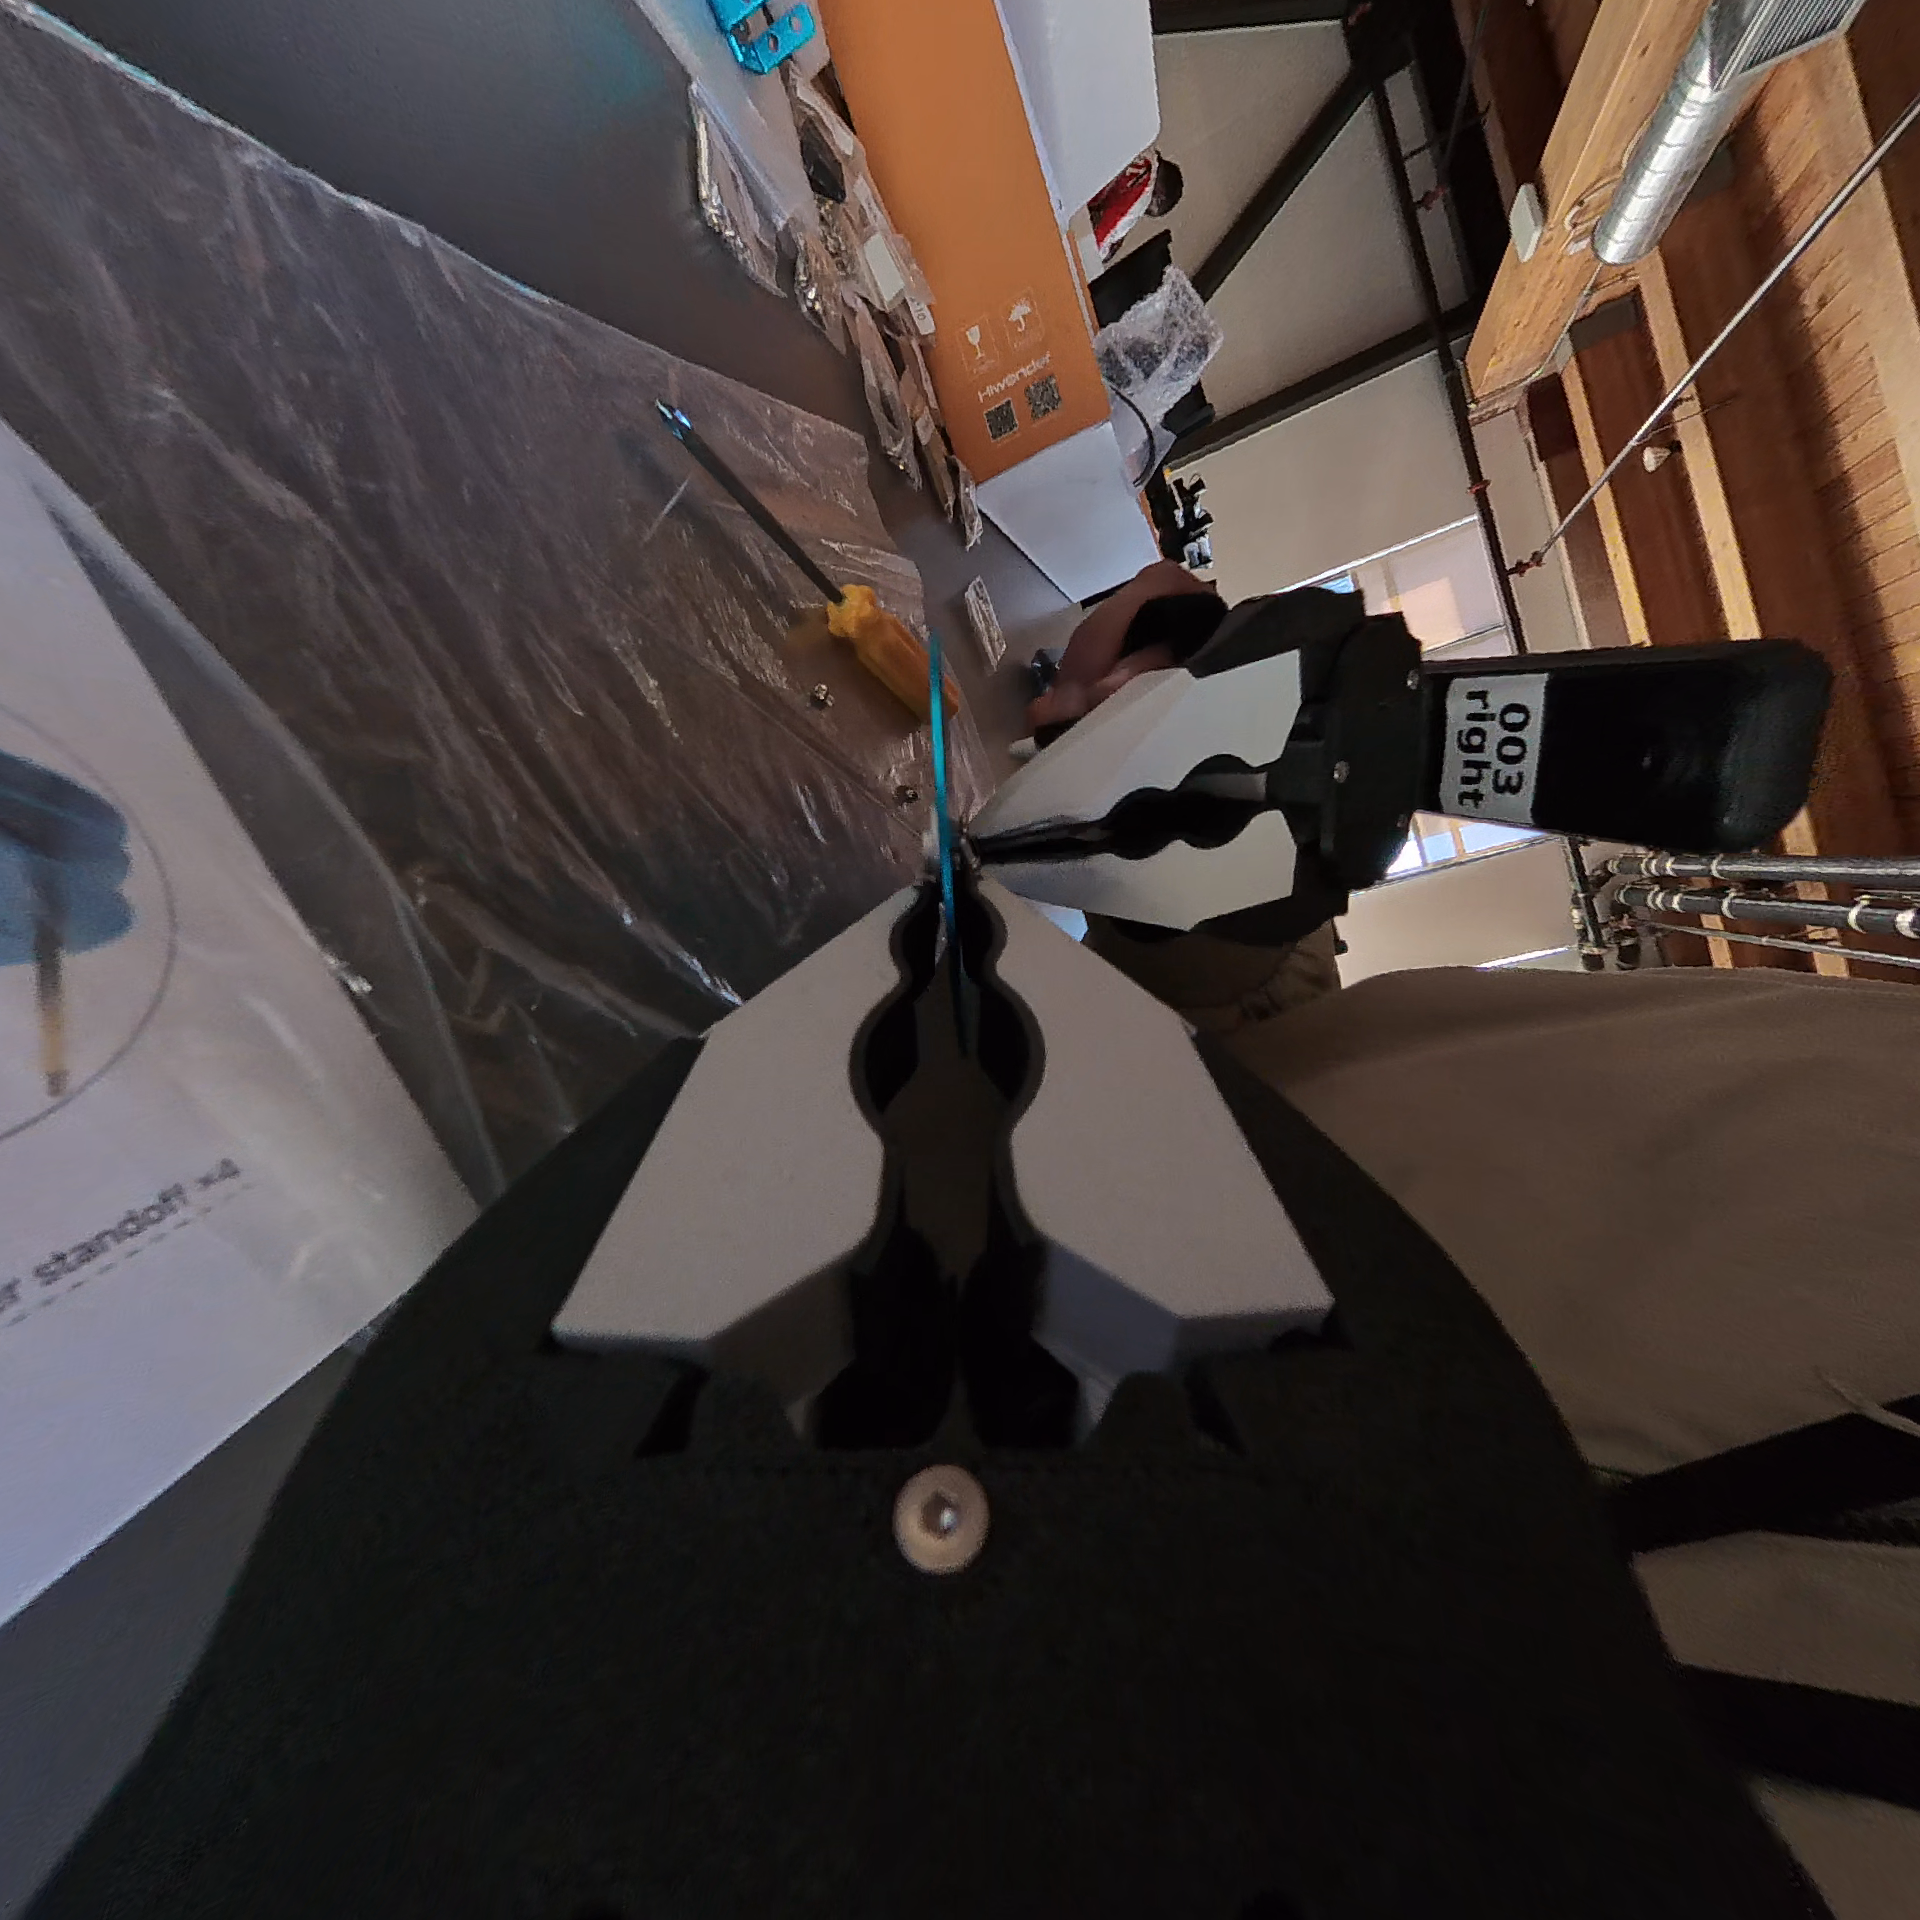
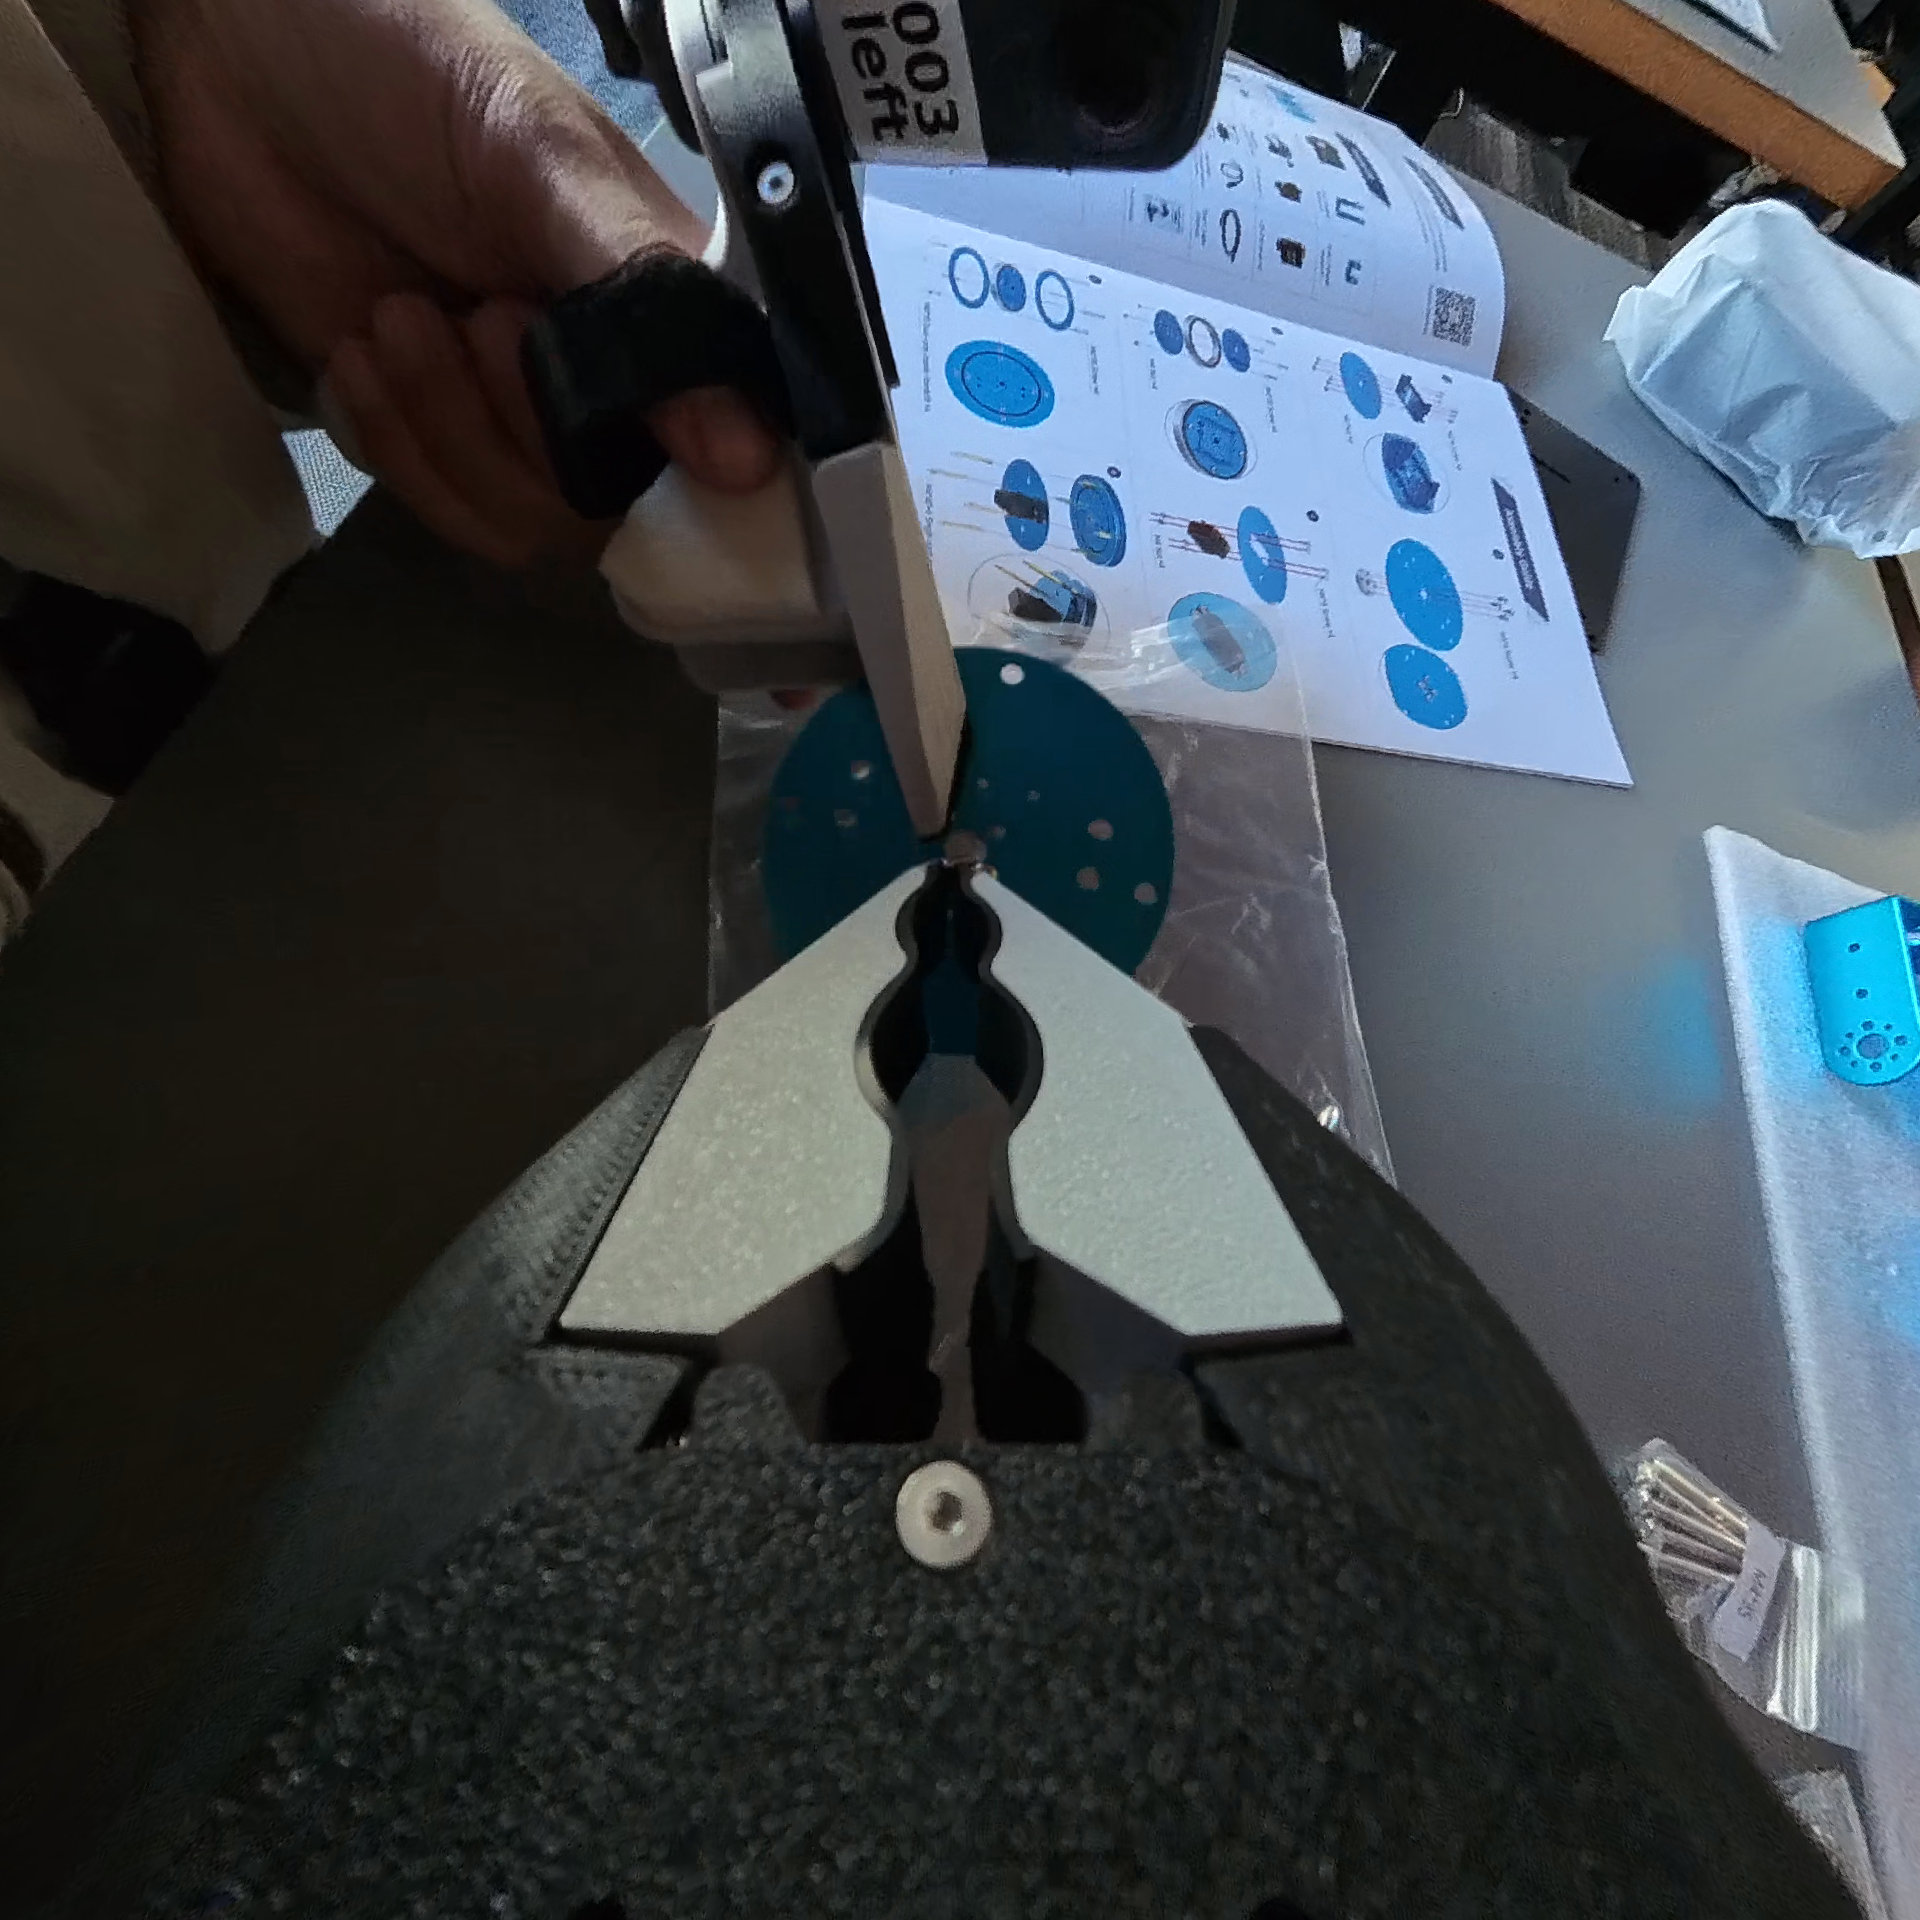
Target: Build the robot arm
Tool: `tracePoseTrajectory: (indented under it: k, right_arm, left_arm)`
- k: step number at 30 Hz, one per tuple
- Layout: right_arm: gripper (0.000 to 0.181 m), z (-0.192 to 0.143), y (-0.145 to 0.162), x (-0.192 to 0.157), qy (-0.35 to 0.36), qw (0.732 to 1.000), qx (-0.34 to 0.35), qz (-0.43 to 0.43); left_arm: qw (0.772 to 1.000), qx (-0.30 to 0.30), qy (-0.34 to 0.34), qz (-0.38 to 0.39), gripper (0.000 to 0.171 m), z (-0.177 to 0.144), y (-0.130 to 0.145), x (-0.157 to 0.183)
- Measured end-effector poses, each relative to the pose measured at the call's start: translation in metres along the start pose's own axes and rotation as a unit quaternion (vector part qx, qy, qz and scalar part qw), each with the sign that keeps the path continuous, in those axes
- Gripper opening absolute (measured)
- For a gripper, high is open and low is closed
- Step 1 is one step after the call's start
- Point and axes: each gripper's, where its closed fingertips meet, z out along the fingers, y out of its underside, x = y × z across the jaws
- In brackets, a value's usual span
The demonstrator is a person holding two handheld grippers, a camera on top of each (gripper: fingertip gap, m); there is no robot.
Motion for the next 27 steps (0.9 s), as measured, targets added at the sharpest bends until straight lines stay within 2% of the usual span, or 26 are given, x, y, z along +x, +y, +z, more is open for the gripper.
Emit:
tracePoseTrajectory:
  k: [10, 22, 27]
  right_arm:
    - [0.0, 0.0009, -0.0032, -0.0005, -0.018, 0.998, 0.023, 0.054]
    - [0.006, 0.001, -0.0038, -0.0027, -0.019, 0.998, 0.023, 0.049]
    - [0.0, -0.0013, -0.0075, 0.0007, -0.012, 0.998, 0.03, 0.054]
  left_arm:
    - [1.0, 0.004, 0.017, -0.019, 0.004, 0.0019, -0.0001, 0.0007]
    - [0.998, 0.01, 0.034, -0.043, 0.003, 0.0012, -0.0016, 0.001]
    - [0.994, 0.016, 0.07, -0.085, 0.003, -0.0001, -0.0028, 0.0052]
